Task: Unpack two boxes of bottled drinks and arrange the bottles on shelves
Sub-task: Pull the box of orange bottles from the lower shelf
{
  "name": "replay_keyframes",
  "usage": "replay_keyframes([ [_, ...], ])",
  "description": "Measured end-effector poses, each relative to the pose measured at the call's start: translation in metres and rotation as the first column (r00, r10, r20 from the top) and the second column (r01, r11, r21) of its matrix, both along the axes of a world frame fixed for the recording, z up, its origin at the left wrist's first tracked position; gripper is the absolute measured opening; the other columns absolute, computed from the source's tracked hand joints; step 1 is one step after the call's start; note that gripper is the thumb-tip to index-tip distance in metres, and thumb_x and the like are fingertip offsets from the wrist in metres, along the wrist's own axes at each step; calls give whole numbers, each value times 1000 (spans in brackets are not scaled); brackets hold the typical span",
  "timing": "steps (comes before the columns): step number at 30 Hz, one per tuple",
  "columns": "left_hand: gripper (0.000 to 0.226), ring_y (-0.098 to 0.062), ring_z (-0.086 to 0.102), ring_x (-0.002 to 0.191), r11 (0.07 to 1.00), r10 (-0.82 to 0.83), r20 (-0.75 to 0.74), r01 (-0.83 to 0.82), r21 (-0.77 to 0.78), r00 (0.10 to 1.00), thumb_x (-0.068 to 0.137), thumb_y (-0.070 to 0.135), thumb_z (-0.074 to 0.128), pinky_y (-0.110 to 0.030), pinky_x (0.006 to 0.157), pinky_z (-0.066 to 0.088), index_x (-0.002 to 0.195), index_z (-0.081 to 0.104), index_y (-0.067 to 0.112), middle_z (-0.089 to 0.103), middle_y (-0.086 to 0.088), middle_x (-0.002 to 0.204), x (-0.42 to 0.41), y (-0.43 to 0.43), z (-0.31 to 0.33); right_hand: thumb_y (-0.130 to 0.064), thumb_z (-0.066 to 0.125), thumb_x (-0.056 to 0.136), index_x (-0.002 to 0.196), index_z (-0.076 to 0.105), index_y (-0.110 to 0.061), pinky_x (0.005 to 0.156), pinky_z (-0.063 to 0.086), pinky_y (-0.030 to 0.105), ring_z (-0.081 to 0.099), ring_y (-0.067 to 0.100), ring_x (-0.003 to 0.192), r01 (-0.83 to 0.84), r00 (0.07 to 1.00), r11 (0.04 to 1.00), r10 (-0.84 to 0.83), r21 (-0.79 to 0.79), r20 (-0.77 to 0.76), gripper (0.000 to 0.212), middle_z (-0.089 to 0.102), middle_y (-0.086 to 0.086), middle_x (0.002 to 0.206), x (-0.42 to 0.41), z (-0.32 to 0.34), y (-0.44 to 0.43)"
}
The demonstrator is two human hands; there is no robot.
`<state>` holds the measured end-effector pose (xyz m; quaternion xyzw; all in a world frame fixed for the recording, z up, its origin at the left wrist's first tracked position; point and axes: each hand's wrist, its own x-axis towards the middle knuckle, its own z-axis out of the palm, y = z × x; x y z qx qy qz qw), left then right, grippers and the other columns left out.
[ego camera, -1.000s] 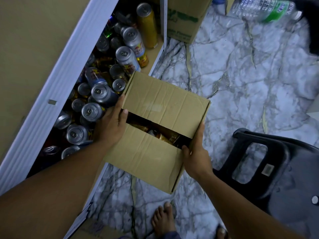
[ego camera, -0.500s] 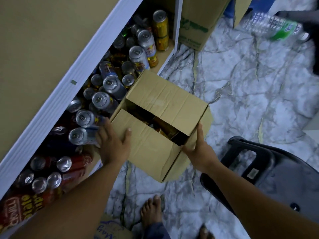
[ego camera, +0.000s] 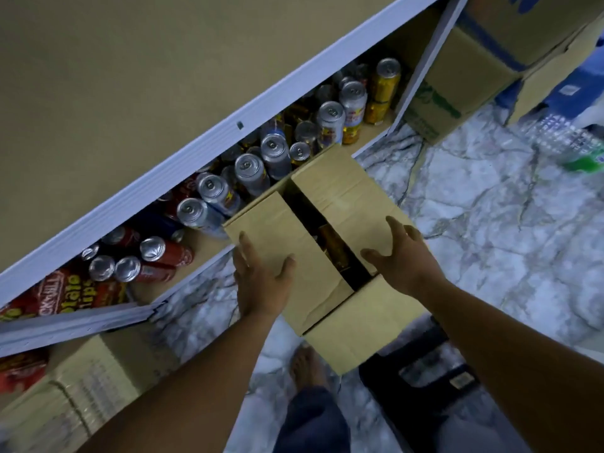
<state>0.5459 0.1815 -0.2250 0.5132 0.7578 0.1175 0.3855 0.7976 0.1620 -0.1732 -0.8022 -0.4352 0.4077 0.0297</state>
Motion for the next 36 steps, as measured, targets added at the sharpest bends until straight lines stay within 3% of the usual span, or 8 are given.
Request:
replay_keyframes([
  [5,114,-43,10,152,993,121,-86,-119,27,989,85,59,72,-65,110,37,163,-5,28,-3,-13,170,16,57,-2,-63,70,84,162,7,-32,117,33,53,19,36,153,-166,986,985,165,41,28,106,12,12,168,-3,-4,68],
  [8,127,-42,7,153,979,202,-135,-202,17,970,74,67,77,-70,109,33,162,-8,32,-9,-11,170,24,88,-12,-64,78,74,161,-4,-34,121,22,57,3,38,155,-281,958,958,277,56,70,124,2,15,169,-13,-11,107],
  [14,149,-44,-6,155,975,191,-260,-213,-58,947,55,84,76,-78,110,16,158,-19,34,-20,-9,169,39,104,-24,-65,87,60,151,-28,-45,117,18,68,-9,44,154,-438,875,897,441,-63,198,148,-21,17,167,-31,-34,137],
  [19,140,-45,-5,154,976,190,-251,-210,-57,949,59,74,79,-78,111,18,159,-13,39,-15,-6,170,41,103,-21,-59,85,66,152,-28,-45,118,18,68,-8,45,154,-454,875,890,455,-45,168,142,-20,19,167,-26,-33,139],
  [25,114,-44,-7,155,989,144,-125,-145,4,982,68,68,76,-78,112,15,156,4,54,-9,-1,171,32,89,-9,-57,89,61,150,-27,-52,122,21,59,-5,38,156,-446,895,895,446,11,11,146,-11,18,169,-4,-28,144],
  [28,103,-41,-9,156,992,128,-91,-127,25,988,65,78,62,-78,113,12,153,13,58,-6,3,171,29,85,-5,-53,91,62,152,-23,-52,121,25,56,2,36,157,-440,895,898,441,24,-64,146,-7,15,170,4,-21,149],
  [31,101,-40,-8,156,993,117,-93,-114,43,989,61,85,46,-78,113,12,154,24,52,-2,3,171,29,82,-2,-47,91,61,152,-19,-56,117,33,55,13,37,155,-458,884,888,461,46,-79,143,-2,11,170,10,-18,152],
  [36,97,-39,4,155,985,149,-70,-142,100,986,64,76,48,-77,111,22,152,38,36,11,0,169,31,79,6,-41,93,61,151,-17,-60,109,40,49,18,38,152,-500,858,865,500,27,-114,143,6,14,166,15,-17,162],
])
